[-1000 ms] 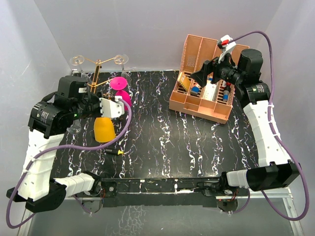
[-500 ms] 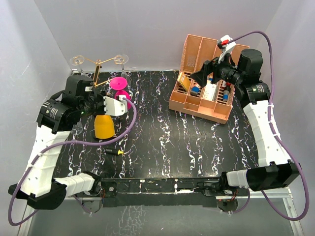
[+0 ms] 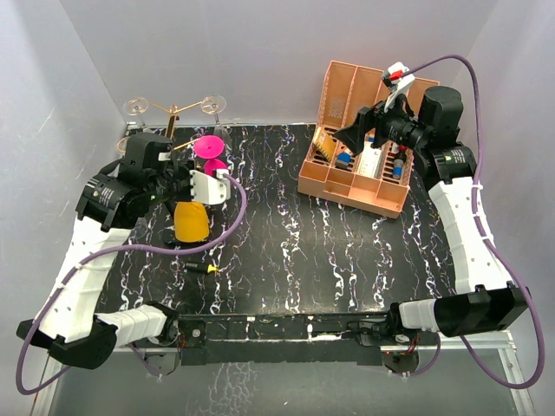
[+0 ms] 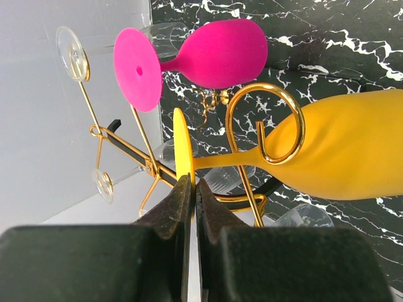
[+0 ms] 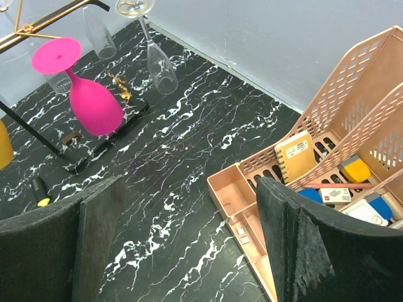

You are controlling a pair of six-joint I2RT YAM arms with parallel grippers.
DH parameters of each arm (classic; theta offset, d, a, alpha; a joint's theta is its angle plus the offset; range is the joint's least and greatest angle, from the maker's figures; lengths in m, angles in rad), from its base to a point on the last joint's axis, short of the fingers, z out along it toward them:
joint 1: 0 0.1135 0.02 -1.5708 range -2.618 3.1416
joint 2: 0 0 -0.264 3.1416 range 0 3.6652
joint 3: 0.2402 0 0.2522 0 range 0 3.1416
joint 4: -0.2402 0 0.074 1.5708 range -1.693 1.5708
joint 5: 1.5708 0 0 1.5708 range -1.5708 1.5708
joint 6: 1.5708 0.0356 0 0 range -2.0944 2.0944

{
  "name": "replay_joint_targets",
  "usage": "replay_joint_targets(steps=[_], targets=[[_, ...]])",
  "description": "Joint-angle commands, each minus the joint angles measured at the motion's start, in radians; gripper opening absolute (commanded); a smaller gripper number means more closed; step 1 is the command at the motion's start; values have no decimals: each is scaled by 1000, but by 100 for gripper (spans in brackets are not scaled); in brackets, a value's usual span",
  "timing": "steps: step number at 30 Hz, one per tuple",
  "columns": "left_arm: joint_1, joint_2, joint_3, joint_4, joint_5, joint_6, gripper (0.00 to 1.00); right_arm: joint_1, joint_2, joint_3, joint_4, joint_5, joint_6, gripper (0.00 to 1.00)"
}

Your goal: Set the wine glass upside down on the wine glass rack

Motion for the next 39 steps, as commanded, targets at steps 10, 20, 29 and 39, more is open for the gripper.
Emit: replay_joint_targets(steps=[10, 20, 29, 39], targets=[[-5, -13, -34, 45, 64, 13, 0, -6, -11, -5, 70, -13, 0, 92], [-4, -16, -48, 48, 105, 1, 0, -5, -10, -6, 69, -27, 1, 93], [-5, -15, -49, 51, 152, -5, 0, -5, -10, -8, 69, -31, 2, 93], [-5, -15, -59, 46, 209, -19, 0, -5, -8, -10, 69, -39, 3, 93]])
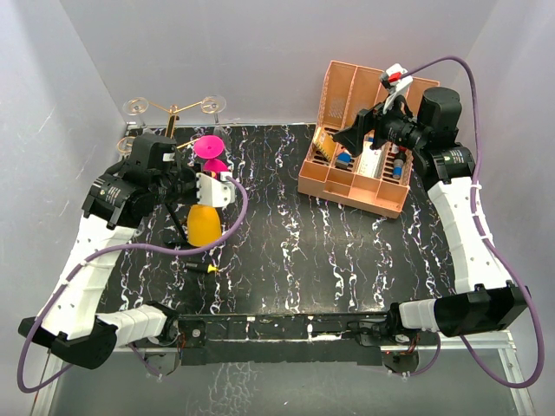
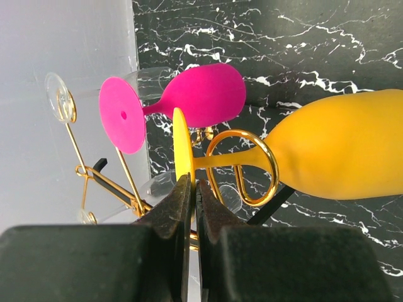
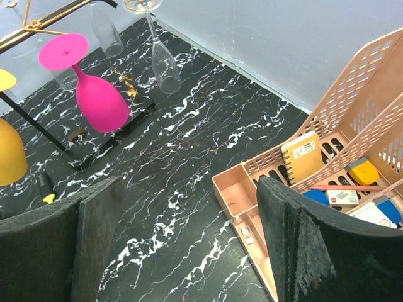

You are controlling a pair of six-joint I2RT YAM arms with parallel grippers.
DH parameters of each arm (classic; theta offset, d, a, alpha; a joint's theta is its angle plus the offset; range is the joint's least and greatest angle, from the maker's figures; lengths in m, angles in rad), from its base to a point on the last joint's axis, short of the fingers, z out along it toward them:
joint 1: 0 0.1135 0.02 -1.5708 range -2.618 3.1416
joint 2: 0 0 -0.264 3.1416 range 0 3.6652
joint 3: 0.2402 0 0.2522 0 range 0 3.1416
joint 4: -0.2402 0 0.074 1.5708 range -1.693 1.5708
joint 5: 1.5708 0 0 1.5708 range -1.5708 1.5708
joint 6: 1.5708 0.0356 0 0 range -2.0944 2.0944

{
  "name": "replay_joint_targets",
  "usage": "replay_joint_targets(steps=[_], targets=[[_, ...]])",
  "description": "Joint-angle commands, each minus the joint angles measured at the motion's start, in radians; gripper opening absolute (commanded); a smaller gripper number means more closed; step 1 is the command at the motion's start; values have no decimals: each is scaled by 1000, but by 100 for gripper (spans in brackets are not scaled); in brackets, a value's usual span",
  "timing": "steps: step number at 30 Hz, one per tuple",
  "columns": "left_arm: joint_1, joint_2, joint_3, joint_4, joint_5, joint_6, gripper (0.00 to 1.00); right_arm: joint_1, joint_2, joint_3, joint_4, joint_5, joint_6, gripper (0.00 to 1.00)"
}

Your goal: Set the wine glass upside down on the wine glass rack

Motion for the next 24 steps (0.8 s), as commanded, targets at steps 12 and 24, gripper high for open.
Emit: replay_joint_targets(steps=[12, 24], targets=[[-2, -18, 9, -28, 102, -23, 0, -4, -7, 4, 61, -17, 4, 94], [-3, -41, 33, -59, 76, -20, 0, -5, -8, 2, 60, -20, 5, 94]])
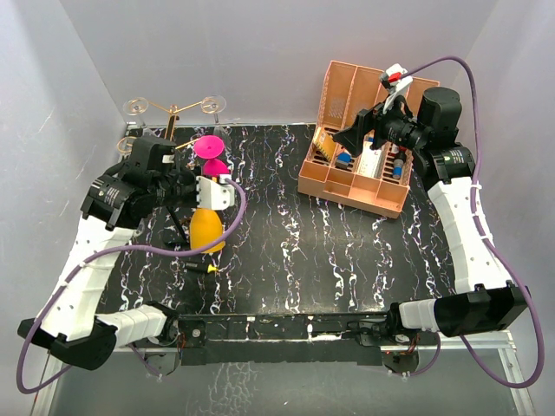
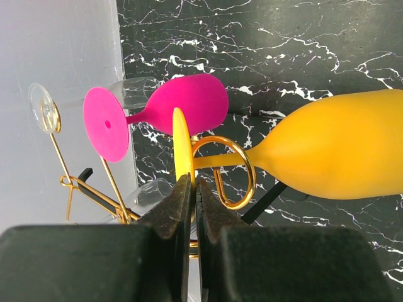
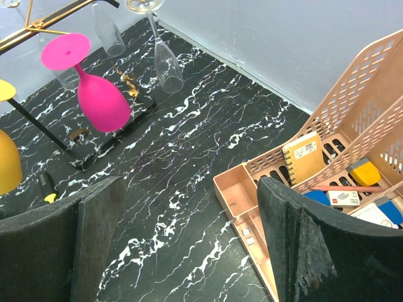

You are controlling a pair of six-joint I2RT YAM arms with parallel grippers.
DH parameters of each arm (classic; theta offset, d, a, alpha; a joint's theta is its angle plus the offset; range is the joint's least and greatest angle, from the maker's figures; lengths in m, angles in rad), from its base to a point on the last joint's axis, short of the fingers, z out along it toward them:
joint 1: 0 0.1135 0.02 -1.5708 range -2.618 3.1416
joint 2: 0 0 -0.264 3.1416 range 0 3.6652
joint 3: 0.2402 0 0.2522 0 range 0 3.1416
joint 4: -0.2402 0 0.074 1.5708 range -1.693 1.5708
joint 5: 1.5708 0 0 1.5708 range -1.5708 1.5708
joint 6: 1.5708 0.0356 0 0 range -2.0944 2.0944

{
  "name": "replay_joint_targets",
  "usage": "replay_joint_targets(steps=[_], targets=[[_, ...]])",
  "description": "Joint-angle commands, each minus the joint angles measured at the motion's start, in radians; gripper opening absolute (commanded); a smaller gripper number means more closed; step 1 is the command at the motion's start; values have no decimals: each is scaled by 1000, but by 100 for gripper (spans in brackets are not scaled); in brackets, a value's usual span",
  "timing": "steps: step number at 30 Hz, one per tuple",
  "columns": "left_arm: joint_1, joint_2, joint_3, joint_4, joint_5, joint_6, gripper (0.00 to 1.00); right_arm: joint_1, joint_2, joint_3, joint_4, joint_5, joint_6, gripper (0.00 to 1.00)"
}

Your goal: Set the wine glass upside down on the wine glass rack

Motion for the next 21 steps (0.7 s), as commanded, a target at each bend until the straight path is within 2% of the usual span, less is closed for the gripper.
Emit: replay_joint_targets(steps=[1, 14, 21], targets=[[-2, -40, 34, -26, 10, 5, 0, -5, -9, 2, 60, -14, 3, 94], [-2, -67, 58, -62, 2, 5, 0, -6, -12, 5, 57, -15, 4, 94], [-2, -73, 18, -54, -44, 11, 0, -6, -11, 5, 57, -15, 4, 94]])
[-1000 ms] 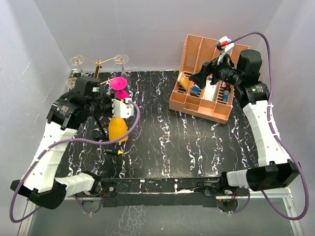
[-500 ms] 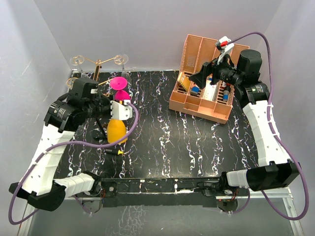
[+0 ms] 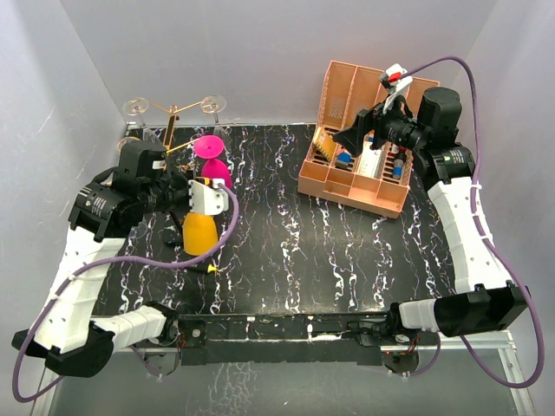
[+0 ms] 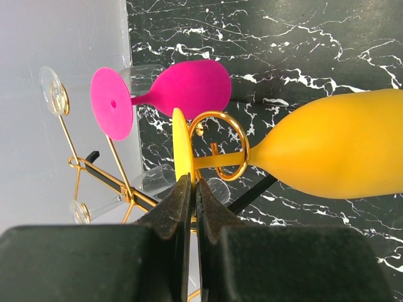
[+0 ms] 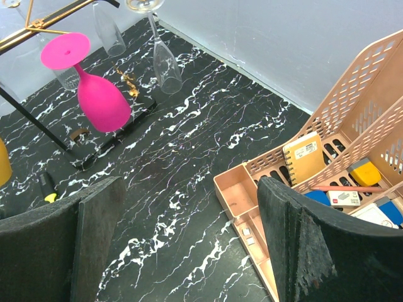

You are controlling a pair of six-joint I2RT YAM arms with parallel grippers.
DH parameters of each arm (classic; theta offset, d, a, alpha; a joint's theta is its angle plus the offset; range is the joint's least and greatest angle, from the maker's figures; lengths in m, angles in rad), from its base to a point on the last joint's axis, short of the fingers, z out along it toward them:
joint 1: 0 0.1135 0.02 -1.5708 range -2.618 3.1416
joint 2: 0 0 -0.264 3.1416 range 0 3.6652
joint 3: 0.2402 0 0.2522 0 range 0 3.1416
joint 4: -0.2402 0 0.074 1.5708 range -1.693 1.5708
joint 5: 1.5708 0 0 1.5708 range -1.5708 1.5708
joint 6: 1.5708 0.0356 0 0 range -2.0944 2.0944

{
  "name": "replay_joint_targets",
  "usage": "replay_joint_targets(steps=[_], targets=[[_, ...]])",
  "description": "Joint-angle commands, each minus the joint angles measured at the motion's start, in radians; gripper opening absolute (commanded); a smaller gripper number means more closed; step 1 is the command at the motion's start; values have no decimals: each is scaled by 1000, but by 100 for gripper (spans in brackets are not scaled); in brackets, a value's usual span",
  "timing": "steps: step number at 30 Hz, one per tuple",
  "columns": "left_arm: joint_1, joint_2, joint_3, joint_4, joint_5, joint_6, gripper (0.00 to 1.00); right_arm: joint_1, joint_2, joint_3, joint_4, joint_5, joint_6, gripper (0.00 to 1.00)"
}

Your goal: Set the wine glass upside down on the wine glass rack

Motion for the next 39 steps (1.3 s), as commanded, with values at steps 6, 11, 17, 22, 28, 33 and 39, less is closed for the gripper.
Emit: replay_joint_targets(steps=[6, 11, 17, 22, 28, 33, 39], targets=[[-2, -11, -35, 15, -26, 10, 2, -5, -10, 4, 57, -14, 5, 95], [-1, -12, -41, 1, -40, 16, 10, -6, -9, 1, 57, -13, 2, 95], [-2, -20, -49, -20, -62, 22, 15, -6, -1, 5, 58, -18, 3, 95], [-2, -21, -56, -24, -72, 25, 17, -6, 3, 8, 56, -20, 4, 95], [-3, -22, -56, -28, -73, 27, 18, -5, 3, 4, 57, -18, 3, 95], [-3, -23, -51, -42, -80, 36, 23, -6, -1, -1, 58, -16, 1, 95], [-3, -24, -36, -54, -78, 37, 26, -5, -4, -2, 60, -16, 1, 95]])
